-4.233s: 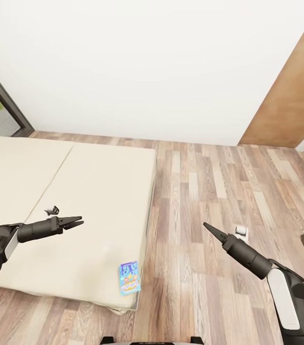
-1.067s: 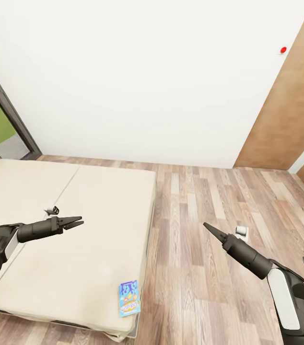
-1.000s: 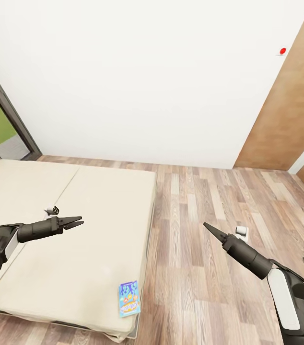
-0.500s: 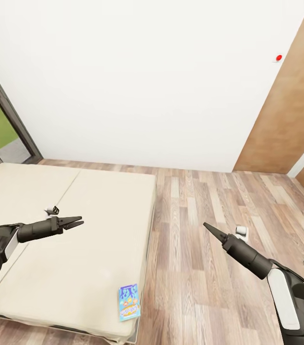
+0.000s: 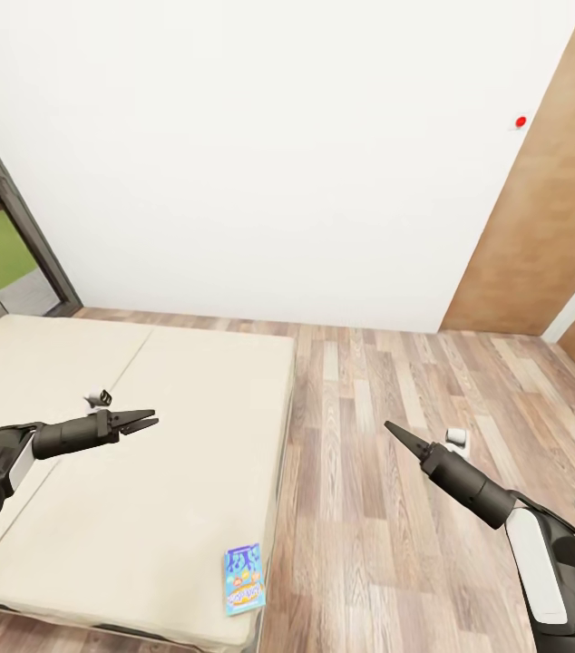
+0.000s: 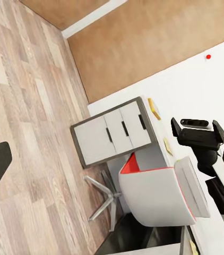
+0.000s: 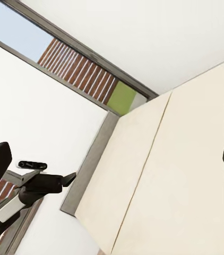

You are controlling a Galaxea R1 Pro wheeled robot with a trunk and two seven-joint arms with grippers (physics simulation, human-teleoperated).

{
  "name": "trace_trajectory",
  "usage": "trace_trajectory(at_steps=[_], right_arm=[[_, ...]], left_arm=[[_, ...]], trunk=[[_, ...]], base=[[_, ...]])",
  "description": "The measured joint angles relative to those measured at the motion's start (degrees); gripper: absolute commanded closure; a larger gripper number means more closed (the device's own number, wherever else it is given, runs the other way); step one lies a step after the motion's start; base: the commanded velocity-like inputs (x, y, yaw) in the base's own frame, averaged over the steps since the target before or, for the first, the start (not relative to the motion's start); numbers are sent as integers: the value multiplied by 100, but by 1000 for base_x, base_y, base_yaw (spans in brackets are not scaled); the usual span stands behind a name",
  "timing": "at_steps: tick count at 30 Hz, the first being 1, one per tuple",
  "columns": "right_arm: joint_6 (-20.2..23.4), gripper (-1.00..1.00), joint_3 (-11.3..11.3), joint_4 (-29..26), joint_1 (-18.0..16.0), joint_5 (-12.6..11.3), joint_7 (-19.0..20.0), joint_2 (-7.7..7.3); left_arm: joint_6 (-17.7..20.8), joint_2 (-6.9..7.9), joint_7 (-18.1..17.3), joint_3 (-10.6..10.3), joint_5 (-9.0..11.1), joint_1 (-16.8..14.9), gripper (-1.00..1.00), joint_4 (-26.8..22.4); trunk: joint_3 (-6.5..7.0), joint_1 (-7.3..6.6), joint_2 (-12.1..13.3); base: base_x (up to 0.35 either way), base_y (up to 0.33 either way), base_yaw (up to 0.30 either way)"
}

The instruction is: Put all the toys in the child's room - the three board games (two on the bed and one on the table), the two jigsaw puzzles on the table, and the tennis ball on the table - inside the toy box on the table in the child's room.

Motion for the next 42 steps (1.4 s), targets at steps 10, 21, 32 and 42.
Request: trace_trajectory(at_steps=[10,21,32,42], right_arm=[[0,-100,0,0,0,1,0,0],[-2,-100,0,0,0,0,0,0],[-1,-100,0,0,0,1,0,0],[-2,-100,0,0,0,3,0,0]], left_arm=[[0,0,0,0,-2,1,-100,1],[-1,0,0,0,-3,1,-100,0],[0,0,0,0,-5,1,-100,0],[0,-2,0,0,-4,1,-100,1]], trunk=[[95,0,0],[199,0,0],[303,0,0],[398,0,1]], base=[[0,0,0],[0,0,0],[0,0,0],[0,0,0]])
